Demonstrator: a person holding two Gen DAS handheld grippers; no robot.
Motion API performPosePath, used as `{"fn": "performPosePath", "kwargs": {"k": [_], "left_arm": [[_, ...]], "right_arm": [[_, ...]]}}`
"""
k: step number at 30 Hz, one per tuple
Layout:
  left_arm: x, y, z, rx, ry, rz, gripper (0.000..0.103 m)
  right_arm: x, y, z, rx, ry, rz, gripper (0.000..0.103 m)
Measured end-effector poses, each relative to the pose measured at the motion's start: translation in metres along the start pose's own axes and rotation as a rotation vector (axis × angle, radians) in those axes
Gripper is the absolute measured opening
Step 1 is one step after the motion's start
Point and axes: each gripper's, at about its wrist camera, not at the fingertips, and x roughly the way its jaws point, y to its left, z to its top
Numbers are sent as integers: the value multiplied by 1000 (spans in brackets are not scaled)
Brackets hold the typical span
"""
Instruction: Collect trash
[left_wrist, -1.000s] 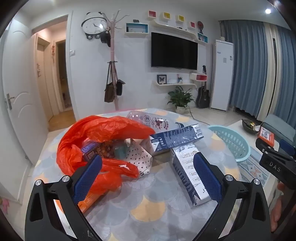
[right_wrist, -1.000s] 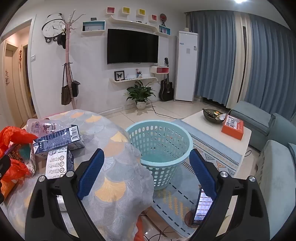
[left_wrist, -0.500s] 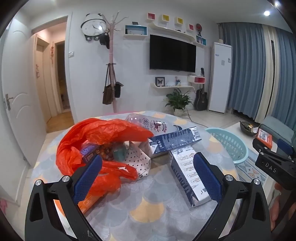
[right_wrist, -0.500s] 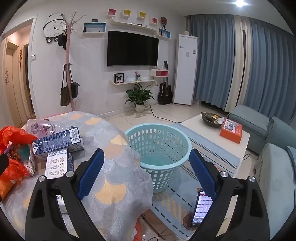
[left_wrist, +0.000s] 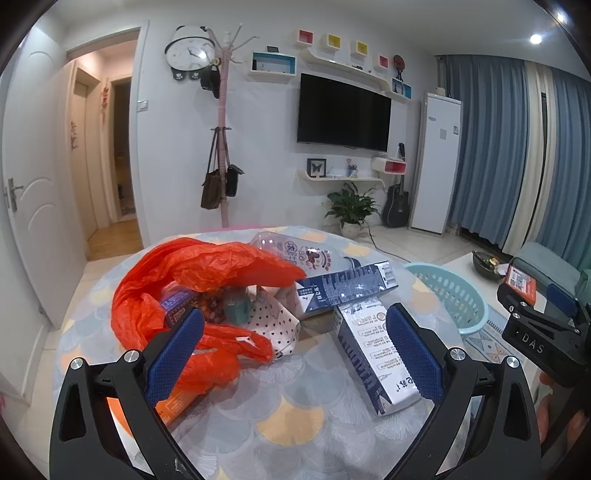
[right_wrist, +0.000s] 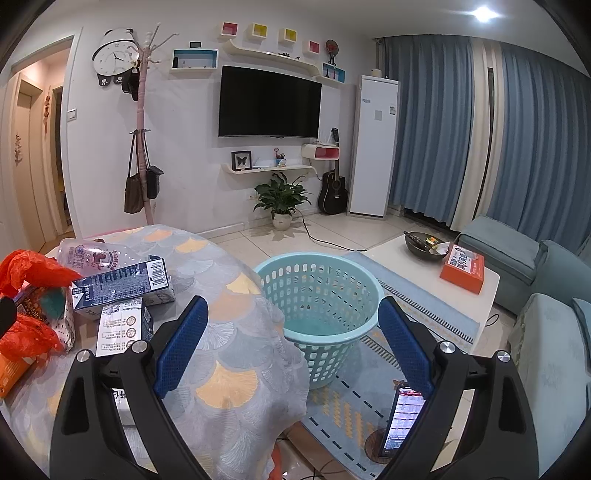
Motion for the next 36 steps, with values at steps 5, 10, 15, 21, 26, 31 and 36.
{"fn": "performPosePath", "kwargs": {"k": [5,10,15,21,26,31,36], "left_arm": [[0,2,1,-3,-1,-3,96],[-1,2,1,-3,-2,-3,96],[-1,3,1,-4,0,-14,96],[0,4,1,-11,6,-31,96],[1,5,-1,-16,6,-27,96],[2,6,-1,-15,6,-27,96],[1,6,-1,-16,5,-32,96]], "right_arm": [[0,0,0,0,1,0,89],[1,2,-2,0,1,0,89],[1,1,-2,1,1,1,89],[1,1,-2,1,1,1,89],[2,2,-2,2,0,2,89],[3,3,-3,3,1,4,89],[3,3,-4,4,1,7,89]]}}
